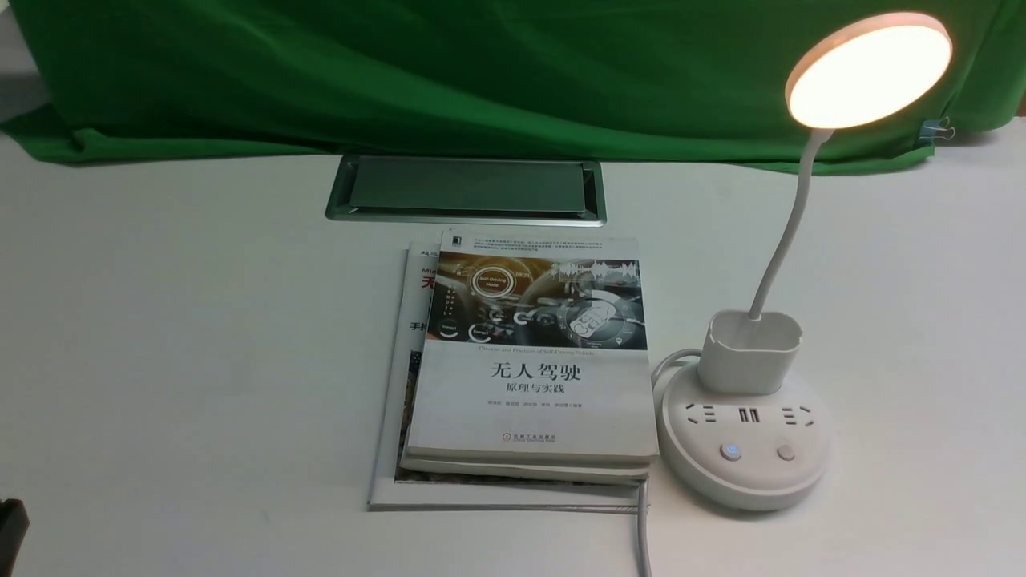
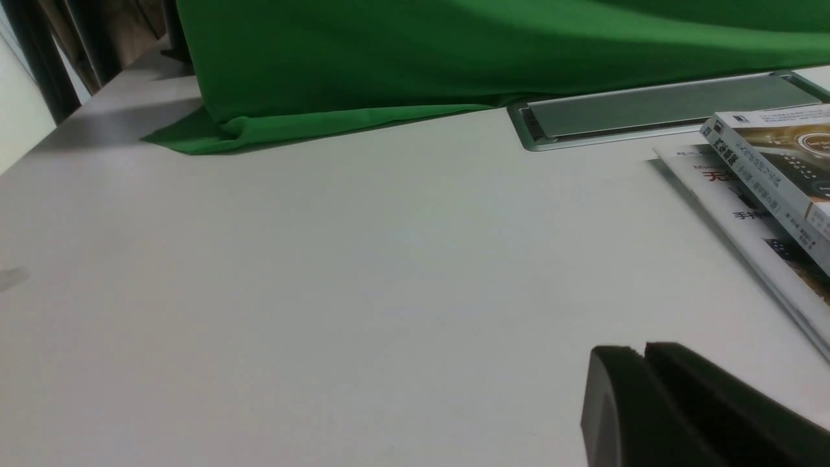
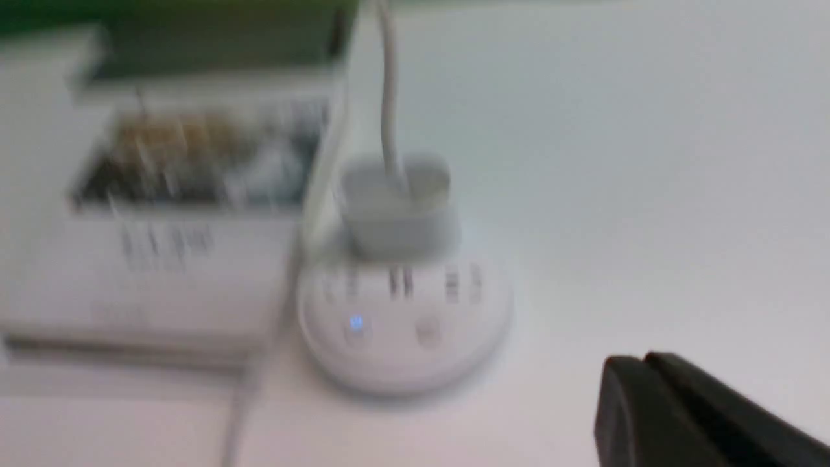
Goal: Turn off the desk lamp on the white desktop by hand.
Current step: 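Press the power button on the lamp base to turn the lamp off with the right gripper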
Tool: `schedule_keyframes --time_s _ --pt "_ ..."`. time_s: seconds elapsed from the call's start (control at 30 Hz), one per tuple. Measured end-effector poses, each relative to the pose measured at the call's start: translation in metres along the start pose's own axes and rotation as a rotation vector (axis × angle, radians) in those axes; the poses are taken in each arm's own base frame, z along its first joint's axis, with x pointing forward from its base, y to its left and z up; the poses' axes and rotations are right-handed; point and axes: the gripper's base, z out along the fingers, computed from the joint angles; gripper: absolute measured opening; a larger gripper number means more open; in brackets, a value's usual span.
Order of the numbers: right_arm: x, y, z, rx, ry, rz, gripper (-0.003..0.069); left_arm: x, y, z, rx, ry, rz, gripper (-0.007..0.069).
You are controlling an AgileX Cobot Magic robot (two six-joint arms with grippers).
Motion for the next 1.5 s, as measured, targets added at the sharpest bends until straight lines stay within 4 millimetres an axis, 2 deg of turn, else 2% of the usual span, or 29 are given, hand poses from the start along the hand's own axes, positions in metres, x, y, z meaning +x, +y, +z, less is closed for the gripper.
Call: schedule_keyframes --time_s 0.13,0.23,0.33,0.37,0.4,0.5,0.6,0.7,0.83,1.1,1.33,1.5 --pt "-0.025 -0.001 0.039 0.004 0.239 -0.032 0.0044 0.0 0.0 0.0 0.0 0.0 0.0 0.002" --pt "-0.032 0.003 0.071 -0.008 0.356 -0.053 0.0038 0.0 0.0 0.0 0.0 0.0 -0.001 0.002" --pt "-0.03 0.018 0.105 -0.046 0.475 -0.113 0.0038 0.0 0.0 0.0 0.0 0.0 0.0 0.002" --pt "-0.03 0.018 0.107 -0.045 0.481 -0.112 0.0038 0.0 0.0 0.0 0.0 0.0 0.0 0.002" --pt "-0.025 0.029 0.128 -0.066 0.542 -0.148 0.0038 0.0 0.0 0.0 0.0 0.0 0.0 0.002" --pt "-0.022 0.04 0.153 -0.08 0.593 -0.178 0.0038 0.0 0.0 0.0 0.0 0.0 0.0 0.002" --pt "-0.022 0.043 0.181 -0.075 0.639 -0.182 0.0038 0.0 0.0 0.0 0.0 0.0 0.0 0.002" --pt "-0.023 0.045 0.199 -0.071 0.662 -0.187 0.0038 0.0 0.0 0.0 0.0 0.0 0.0 0.002" --pt "-0.027 0.046 0.21 -0.07 0.664 -0.187 0.0036 0.0 0.0 0.0 0.0 0.0 0.0 0.002" --pt "-0.027 0.046 0.214 -0.071 0.661 -0.184 0.0036 0.0 0.0 0.0 0.0 0.0 0.001 0.002" --pt "-0.016 0.045 0.235 -0.063 0.706 -0.181 0.0036 0.0 0.0 0.0 0.0 0.0 0.0 0.002" --pt "-0.017 0.045 0.237 -0.063 0.712 -0.183 0.0036 0.0 0.0 0.0 0.0 0.0 0.0 0.002"
